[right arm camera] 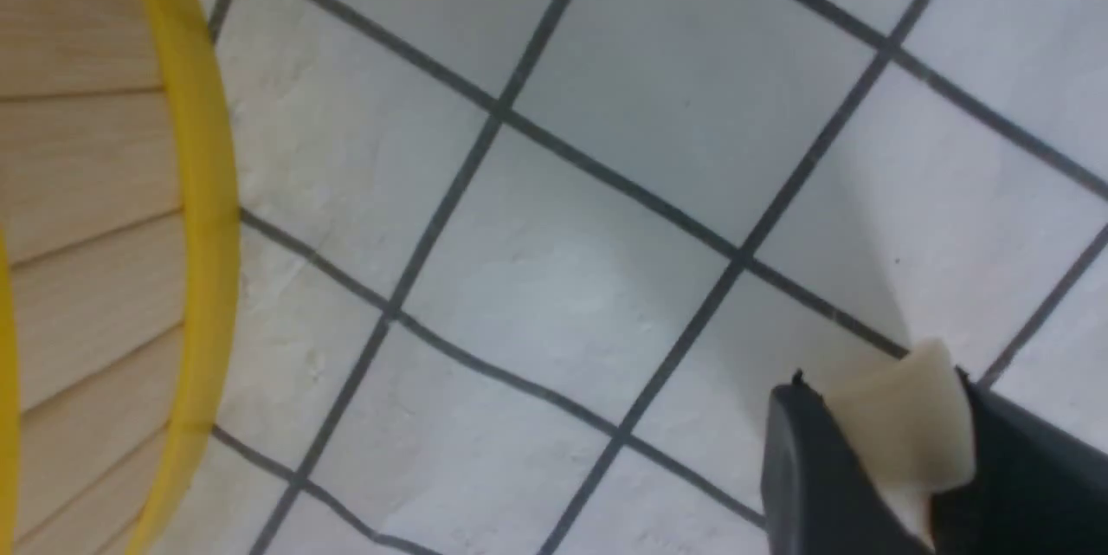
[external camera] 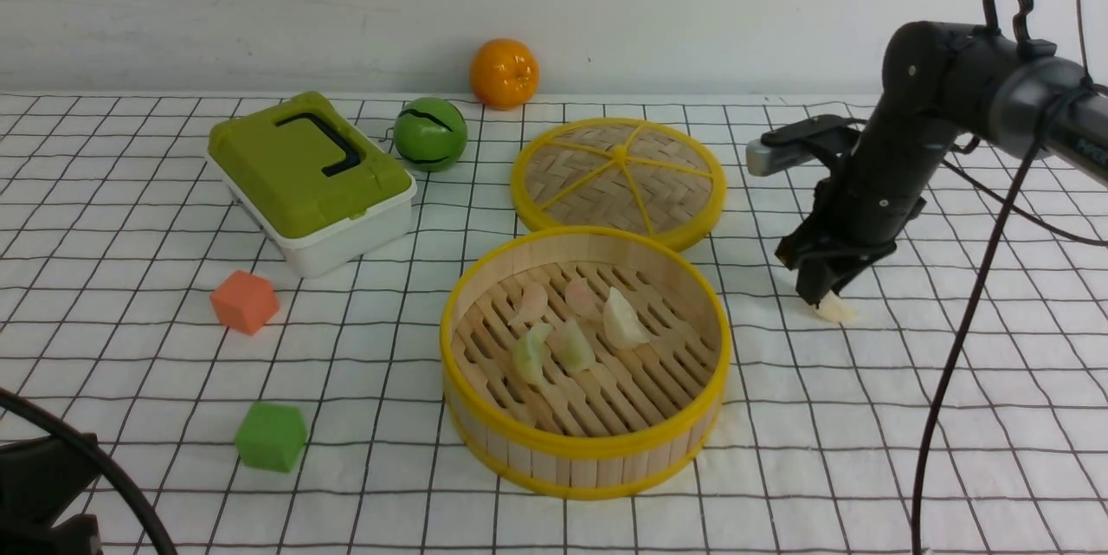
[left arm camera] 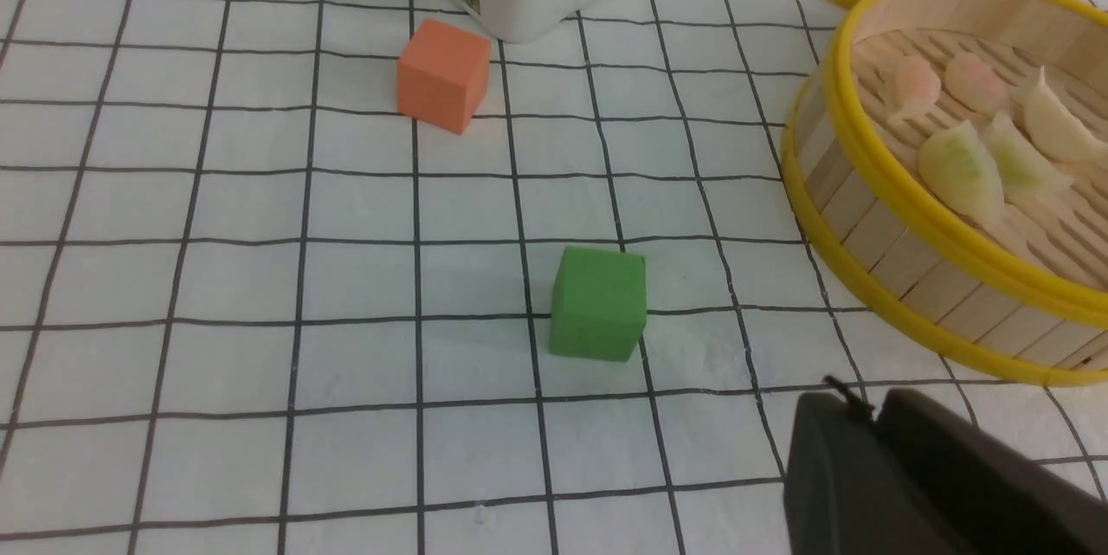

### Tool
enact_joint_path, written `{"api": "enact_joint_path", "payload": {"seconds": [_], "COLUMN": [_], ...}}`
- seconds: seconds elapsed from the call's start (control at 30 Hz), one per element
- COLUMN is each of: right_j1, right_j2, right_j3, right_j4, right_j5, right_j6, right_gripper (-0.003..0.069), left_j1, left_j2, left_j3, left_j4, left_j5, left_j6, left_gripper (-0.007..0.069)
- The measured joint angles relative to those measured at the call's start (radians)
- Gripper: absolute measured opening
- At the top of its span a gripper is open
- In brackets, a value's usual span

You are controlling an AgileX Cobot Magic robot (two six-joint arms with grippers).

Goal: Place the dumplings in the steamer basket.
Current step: Use the right arm to grab a dumpling, then use the right arm to put the dumpling into the steamer

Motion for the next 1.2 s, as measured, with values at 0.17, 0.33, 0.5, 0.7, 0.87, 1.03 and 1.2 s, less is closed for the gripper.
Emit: {"api": "enact_joint_path", "payload": {"seconds": [0.17,0.33,0.5,0.7,0.87,1.03,1.2], "right_j1": [0.000,0.000,0.008,0.110,0.228,0.259,0.259], "right_j2": [-0.010,-0.049,-0.114,-0.142,-0.110,-0.076,-0.064], "right_j3": [0.000,-0.026,-0.064,-0.069,-0.069,-0.069,-0.069], "right_j4": [0.008,0.103,0.275,0.350,0.241,0.123,0.094], "right_j5": [0.022,0.062,0.060,0.062,0.070,0.073,0.072], "right_j6": [0.051,0.092,0.113,0.128,0.171,0.260,0.304], "right_gripper": [0.0171,0.0161,0.0161,0.0161,0.0161,0.0161,0.0161], "left_j1": [0.000,0.000,0.000,0.000,0.000,0.000,0.000], "left_j2": [0.000,0.000,0.000,0.000,0.000,0.000,0.000], "left_j3": [0.000,0.000,0.000,0.000,0.000,0.000,0.000], "left_j4": [0.000,0.000,0.002,0.002,0.002,0.002,0.002], "left_j5": [0.001,0.001,0.001,0.001,0.001,0.004,0.004], "left_j6": [0.000,0.000,0.000,0.000,0.000,0.000,0.000], "left_gripper": [0.0057,0.0057,0.0057,0.0057,0.0060,0.0062,0.0066]}}
